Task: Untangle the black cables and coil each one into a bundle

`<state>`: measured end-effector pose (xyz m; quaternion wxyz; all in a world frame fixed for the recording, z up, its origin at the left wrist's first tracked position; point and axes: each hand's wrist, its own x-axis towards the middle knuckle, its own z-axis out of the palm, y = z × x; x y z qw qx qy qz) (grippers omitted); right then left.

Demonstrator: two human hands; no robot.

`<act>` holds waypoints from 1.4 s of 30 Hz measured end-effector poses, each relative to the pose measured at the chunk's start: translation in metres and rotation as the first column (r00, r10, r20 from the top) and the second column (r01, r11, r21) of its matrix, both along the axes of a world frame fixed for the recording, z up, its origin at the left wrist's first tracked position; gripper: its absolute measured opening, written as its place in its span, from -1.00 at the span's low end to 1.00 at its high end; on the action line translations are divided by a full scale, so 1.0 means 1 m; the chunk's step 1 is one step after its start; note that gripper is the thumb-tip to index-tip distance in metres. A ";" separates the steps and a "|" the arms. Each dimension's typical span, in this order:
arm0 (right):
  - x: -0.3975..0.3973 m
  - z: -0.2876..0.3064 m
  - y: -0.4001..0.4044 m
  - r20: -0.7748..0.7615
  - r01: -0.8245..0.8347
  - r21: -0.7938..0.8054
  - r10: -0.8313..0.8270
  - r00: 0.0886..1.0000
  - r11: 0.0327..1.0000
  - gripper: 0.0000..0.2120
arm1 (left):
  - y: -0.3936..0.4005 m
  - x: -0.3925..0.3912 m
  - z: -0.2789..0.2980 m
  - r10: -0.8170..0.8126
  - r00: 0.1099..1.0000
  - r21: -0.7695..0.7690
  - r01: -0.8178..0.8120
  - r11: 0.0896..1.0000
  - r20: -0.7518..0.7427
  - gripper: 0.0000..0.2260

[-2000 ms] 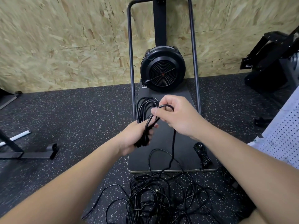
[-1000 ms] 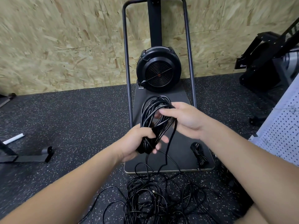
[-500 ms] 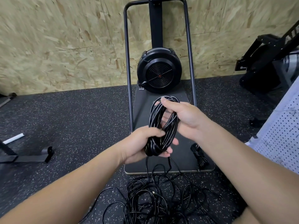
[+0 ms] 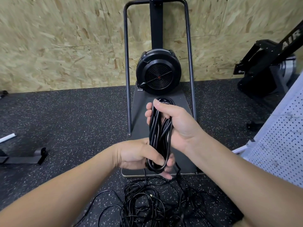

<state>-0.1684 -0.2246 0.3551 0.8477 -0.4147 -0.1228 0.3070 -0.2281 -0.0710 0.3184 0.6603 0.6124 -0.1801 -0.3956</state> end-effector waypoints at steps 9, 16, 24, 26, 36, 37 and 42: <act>0.014 -0.005 0.011 0.100 0.215 -0.123 -0.203 0.974 0.969 -0.82 | -0.002 0.000 0.014 0.337 0.918 0.259 -0.384 0.887 0.207 -0.78; 0.021 -0.001 0.012 0.375 0.341 -0.268 -0.228 0.898 0.901 -0.67 | 0.010 0.015 0.018 0.402 0.828 0.301 -0.527 0.795 0.391 -0.92; 0.027 -0.035 -0.017 0.359 -0.089 -0.579 0.352 0.864 0.810 -0.47 | 0.038 0.029 0.022 0.568 0.818 -0.120 -0.557 0.821 0.087 -0.82; 0.031 -0.044 -0.018 0.332 -0.117 -0.705 0.470 0.818 0.700 -0.52 | 0.046 0.031 0.022 0.573 0.817 -0.101 -0.567 0.818 0.057 -0.76; 0.031 -0.035 -0.026 0.590 0.364 -0.807 0.654 0.473 0.465 -0.68 | 0.074 0.044 -0.005 0.805 0.585 0.167 -0.807 0.567 0.093 -0.75; 0.024 -0.034 -0.023 0.605 0.381 -0.793 0.695 0.390 0.476 -0.65 | 0.074 0.043 -0.006 0.790 0.598 0.207 -0.797 0.567 0.136 -0.74; 0.011 -0.032 -0.017 0.537 0.279 -0.843 0.762 0.362 0.460 -0.71 | 0.059 0.040 -0.002 0.827 0.562 -0.025 -0.827 0.561 -0.032 -0.82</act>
